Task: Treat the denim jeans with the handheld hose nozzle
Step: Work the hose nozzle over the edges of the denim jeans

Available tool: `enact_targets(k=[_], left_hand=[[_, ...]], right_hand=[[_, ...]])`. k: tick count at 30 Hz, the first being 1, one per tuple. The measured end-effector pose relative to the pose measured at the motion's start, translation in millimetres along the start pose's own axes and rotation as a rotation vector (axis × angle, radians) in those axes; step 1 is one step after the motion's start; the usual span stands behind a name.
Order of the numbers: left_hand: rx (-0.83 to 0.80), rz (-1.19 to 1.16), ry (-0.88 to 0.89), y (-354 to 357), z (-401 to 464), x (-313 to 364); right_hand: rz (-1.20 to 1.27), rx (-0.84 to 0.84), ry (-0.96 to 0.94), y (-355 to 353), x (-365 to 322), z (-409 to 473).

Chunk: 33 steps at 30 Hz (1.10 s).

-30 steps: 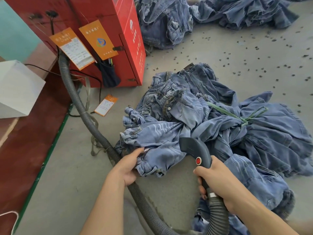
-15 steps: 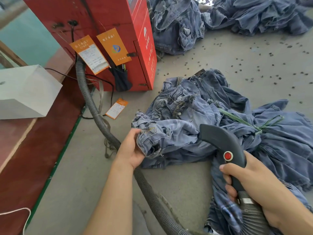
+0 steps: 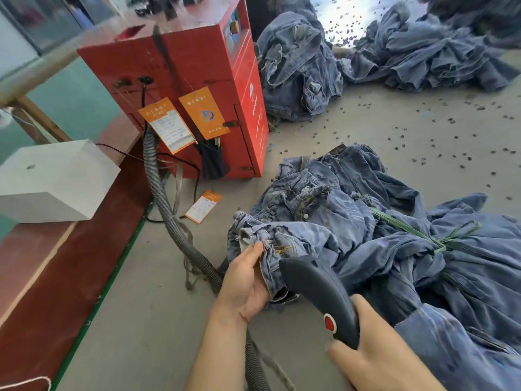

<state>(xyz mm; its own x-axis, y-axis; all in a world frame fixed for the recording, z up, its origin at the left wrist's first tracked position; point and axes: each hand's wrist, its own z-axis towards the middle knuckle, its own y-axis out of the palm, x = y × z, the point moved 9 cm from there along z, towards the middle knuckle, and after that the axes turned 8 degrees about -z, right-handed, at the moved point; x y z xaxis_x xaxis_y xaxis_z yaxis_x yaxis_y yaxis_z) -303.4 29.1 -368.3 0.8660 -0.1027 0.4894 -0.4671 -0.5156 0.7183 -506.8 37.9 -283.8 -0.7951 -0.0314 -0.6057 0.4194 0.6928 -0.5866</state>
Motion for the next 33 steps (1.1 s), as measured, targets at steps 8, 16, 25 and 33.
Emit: enact_targets(k=[8, 16, 25, 33], left_hand=[[-0.101, -0.092, -0.034, 13, -3, -11], [-0.135, -0.162, -0.071, 24, -7, -27], [-0.139, -0.173, -0.047, 23, -8, -20], [-0.169, -0.24, -0.039, 12, -9, -16]], right_hand=[[-0.03, 0.177, -0.011, -27, -18, 7], [-0.12, 0.114, -0.118, -9, -45, 24], [-0.208, 0.056, -0.129, -21, -26, 9], [0.042, 0.135, -0.148, -43, -56, 55]])
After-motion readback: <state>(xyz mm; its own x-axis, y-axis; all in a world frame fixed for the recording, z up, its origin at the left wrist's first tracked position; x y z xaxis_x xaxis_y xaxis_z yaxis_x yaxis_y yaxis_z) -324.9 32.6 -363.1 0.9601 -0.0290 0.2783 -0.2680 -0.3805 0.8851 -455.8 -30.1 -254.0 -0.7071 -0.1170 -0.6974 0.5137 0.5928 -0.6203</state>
